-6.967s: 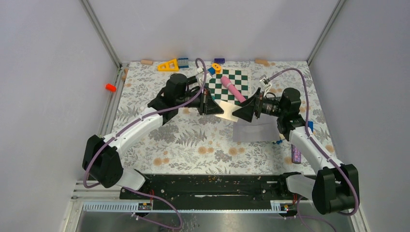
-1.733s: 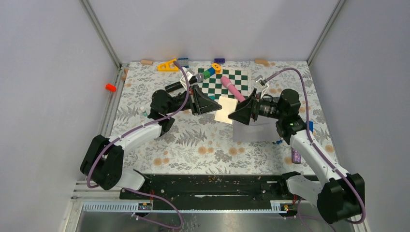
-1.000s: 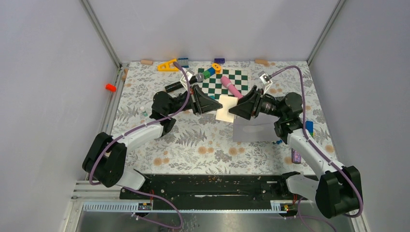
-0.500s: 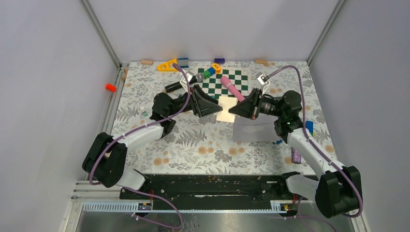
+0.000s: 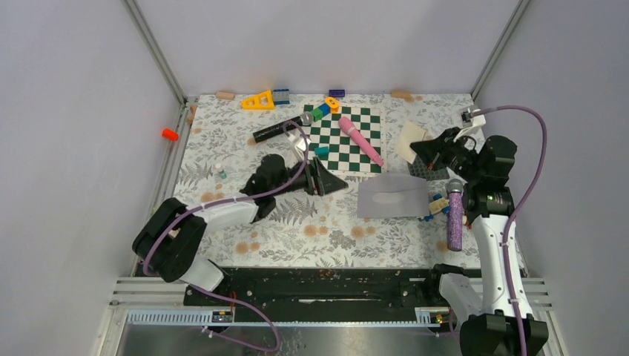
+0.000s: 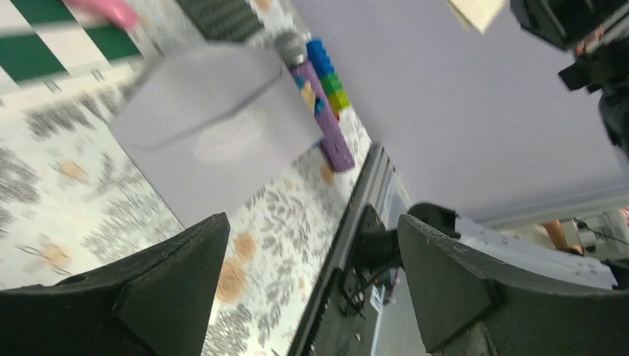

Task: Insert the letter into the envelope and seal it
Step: Pick up the envelope from the center of the board.

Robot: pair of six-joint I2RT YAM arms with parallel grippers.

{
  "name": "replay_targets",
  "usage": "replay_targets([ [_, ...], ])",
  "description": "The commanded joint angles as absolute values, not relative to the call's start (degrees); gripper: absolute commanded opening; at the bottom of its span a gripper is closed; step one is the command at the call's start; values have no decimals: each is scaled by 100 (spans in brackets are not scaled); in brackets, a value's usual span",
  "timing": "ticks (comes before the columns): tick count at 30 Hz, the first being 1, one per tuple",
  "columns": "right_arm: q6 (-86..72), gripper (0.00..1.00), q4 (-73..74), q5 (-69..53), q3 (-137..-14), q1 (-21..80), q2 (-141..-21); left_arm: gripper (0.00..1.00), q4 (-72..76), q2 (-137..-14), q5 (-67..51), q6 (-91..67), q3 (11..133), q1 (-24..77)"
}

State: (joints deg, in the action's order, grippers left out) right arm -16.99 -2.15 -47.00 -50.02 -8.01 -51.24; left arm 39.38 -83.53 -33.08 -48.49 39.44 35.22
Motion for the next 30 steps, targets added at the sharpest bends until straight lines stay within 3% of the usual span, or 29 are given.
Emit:
replay_targets([
  [1, -264, 0, 1395, -2776, -4978, -835, -5253, 86, 4035, -8757, -2932, -5115, 3953, 4093],
  [5, -112, 0, 1442, -1682, -4905, -945, -5631, 89, 4320, -9342, -2849, -5612, 3981, 4486],
  [11, -239, 0, 1629, -1463, -5008, -1046, -6246, 99, 4819, -9761, -2611, -6013, 3804, 4877],
  [17, -238, 0, 1488, -1392, -4876, -1044, -6284, 99, 5679, -10286, -2283, -6691, 3693, 5121],
  [23, -105, 0, 1298, -540, -4795, -1046, -6443, 99, 6673, -11162, -2360, -7100, 4008, 5361],
  [30, 221, 0, 1450, -27, -4878, -1046, -6802, 99, 6314, -11431, -2312, -6677, 4238, 5399],
])
